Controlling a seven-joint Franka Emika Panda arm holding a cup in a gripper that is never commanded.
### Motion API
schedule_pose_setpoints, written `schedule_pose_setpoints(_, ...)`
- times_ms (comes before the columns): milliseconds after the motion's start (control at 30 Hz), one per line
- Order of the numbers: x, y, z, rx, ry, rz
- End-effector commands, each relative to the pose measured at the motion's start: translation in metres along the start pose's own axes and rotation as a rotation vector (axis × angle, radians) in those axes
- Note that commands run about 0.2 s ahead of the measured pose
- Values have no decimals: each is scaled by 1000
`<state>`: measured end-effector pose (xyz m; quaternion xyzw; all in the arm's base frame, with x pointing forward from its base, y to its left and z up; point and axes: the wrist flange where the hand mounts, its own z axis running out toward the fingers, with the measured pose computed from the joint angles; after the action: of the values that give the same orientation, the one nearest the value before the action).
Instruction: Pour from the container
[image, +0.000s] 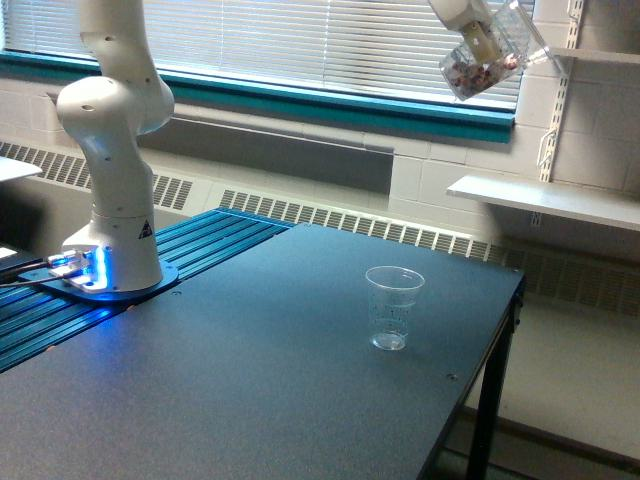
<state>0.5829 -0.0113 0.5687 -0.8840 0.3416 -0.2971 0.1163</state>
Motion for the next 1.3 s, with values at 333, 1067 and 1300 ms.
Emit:
schedule_pose_setpoints(333,0,41,5,-47,-95,331)
schedule_pose_setpoints(1067,-97,41,38,-118,-151,361)
schedule_pose_setpoints(1300,-129,26,42,-136,-156,314)
